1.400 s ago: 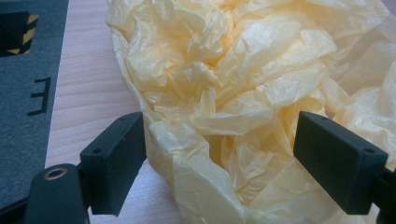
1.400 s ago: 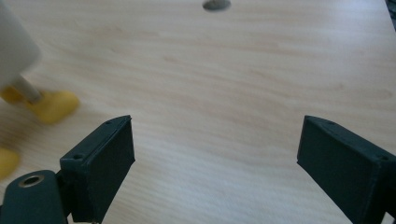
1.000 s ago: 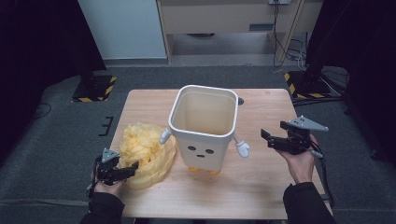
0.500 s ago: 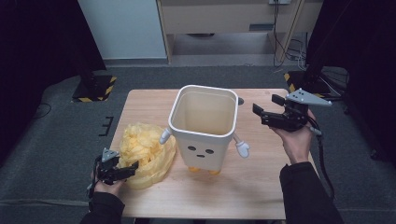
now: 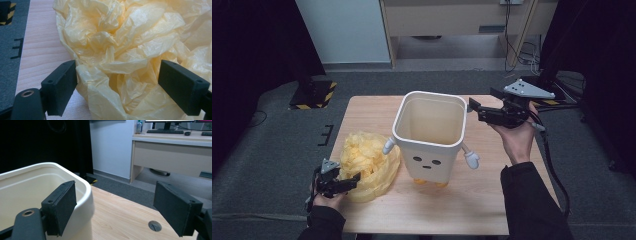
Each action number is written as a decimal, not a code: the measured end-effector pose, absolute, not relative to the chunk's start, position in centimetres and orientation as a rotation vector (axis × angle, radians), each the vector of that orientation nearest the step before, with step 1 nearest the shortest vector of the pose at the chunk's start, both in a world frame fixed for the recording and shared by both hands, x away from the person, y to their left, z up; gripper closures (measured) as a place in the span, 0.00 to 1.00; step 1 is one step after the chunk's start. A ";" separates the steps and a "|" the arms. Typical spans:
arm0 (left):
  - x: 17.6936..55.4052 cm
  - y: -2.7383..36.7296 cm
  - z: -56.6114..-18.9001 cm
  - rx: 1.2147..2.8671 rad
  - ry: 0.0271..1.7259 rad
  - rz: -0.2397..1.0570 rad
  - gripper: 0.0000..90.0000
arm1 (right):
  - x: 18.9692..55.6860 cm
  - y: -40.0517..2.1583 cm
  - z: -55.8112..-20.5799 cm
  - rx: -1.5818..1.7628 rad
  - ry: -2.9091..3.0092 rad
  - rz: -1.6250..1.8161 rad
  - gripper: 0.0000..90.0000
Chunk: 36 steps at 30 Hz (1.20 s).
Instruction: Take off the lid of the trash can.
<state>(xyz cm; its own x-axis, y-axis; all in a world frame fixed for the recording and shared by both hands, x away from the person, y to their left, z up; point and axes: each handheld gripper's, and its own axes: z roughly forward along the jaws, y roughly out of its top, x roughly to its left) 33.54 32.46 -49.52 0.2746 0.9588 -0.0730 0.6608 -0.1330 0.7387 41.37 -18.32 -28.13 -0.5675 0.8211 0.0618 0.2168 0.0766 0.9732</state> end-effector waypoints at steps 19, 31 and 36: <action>33.6 32.5 -49.5 1.872 1.460 0.564 0.17 | 43.9 -14.8 -27.8 0.932 2.067 1.398 0.48; 33.7 32.5 -49.5 1.869 1.460 0.561 0.17 | 45.9 -14.3 -28.3 0.910 2.233 1.374 0.60; 33.7 32.5 -49.5 1.871 1.458 0.561 0.17 | 46.5 -13.7 -28.3 0.870 2.287 1.358 0.72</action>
<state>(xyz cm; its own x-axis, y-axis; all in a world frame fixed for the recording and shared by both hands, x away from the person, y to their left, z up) 33.68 32.53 -49.51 0.2761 0.9582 -0.0757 0.6601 -0.1318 0.7395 46.50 -13.67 -28.33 -0.7540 0.6566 0.0181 0.3300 0.3549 0.8748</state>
